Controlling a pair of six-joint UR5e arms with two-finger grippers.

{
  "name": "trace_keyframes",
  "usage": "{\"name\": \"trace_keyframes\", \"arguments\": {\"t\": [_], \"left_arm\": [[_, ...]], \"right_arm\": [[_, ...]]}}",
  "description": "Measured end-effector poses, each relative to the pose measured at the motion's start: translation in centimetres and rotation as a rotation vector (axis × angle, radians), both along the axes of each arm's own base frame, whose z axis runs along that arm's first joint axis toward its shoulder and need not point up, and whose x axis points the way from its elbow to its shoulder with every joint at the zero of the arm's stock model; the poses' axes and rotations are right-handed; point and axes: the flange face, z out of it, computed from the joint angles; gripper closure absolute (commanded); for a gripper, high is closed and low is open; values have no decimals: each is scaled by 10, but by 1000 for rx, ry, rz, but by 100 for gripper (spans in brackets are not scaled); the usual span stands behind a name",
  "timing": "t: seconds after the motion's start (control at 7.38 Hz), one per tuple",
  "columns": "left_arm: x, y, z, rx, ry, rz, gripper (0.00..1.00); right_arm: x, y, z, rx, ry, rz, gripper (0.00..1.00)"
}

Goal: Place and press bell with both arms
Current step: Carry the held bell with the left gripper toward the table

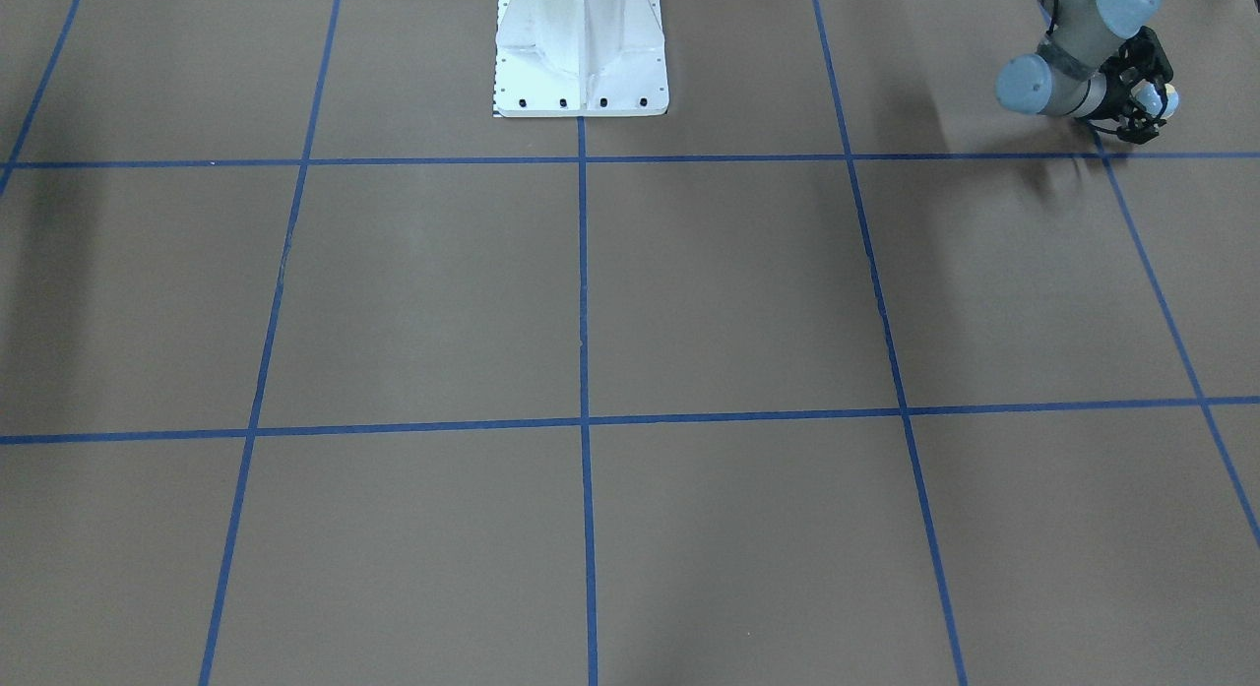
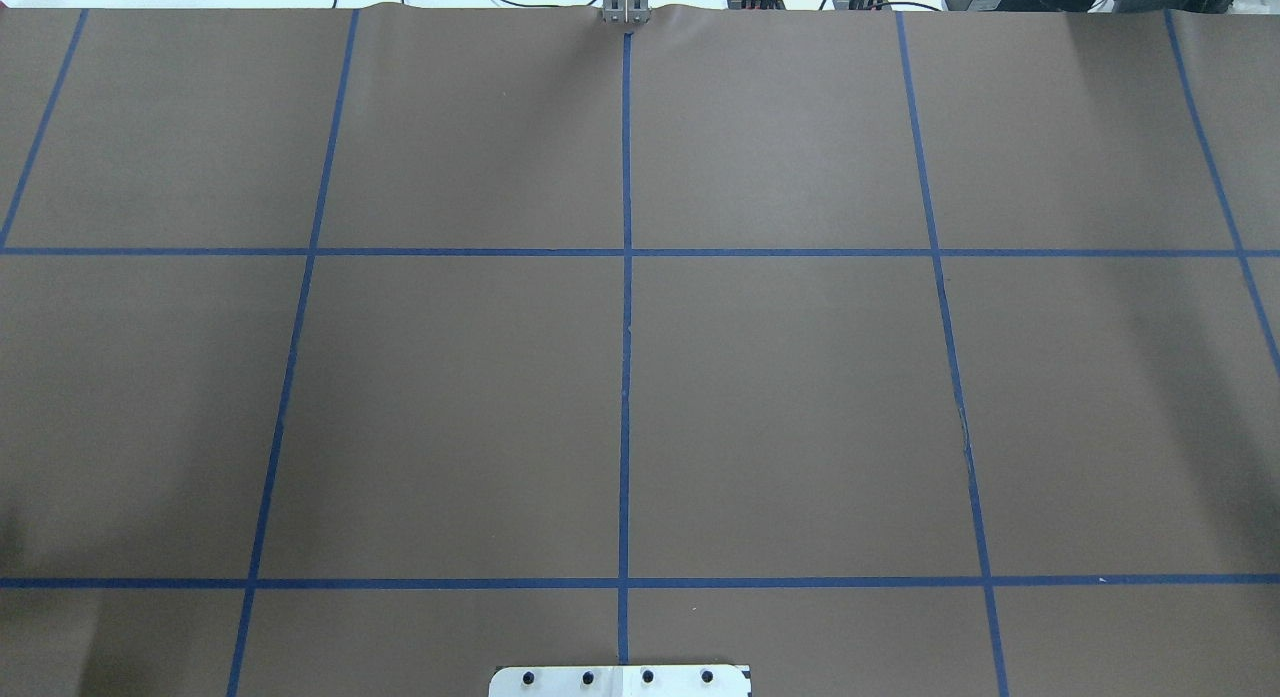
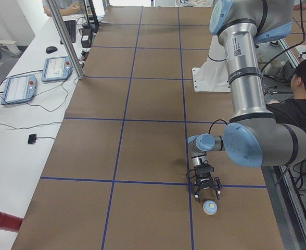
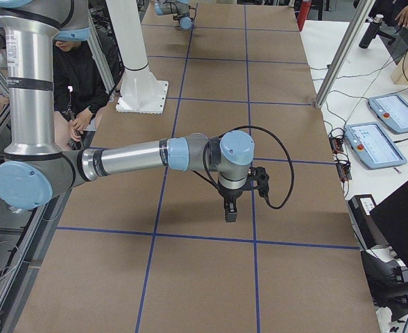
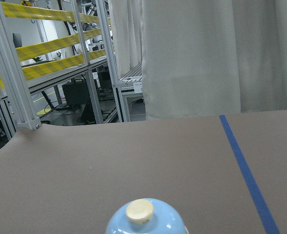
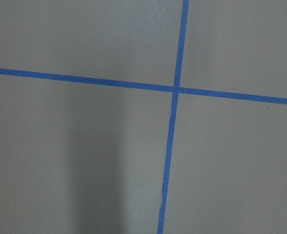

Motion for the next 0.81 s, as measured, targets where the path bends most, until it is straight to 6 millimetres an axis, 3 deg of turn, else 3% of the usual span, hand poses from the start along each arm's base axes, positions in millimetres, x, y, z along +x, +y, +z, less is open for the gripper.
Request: {"name": "trace_keyframes", "arguments": {"t": [0.54, 0.68, 0.81], "left_arm": [[-7, 8, 24, -4, -33, 8, 0], [-9, 9, 29, -4, -38, 9, 12], [-11, 10, 35, -3, -45, 10, 51]], "right_arm": [[0, 1, 0, -1, 1, 0, 0], [0, 1, -1, 1, 2, 0, 0], [0, 2, -1, 0, 2, 0, 0]]}}
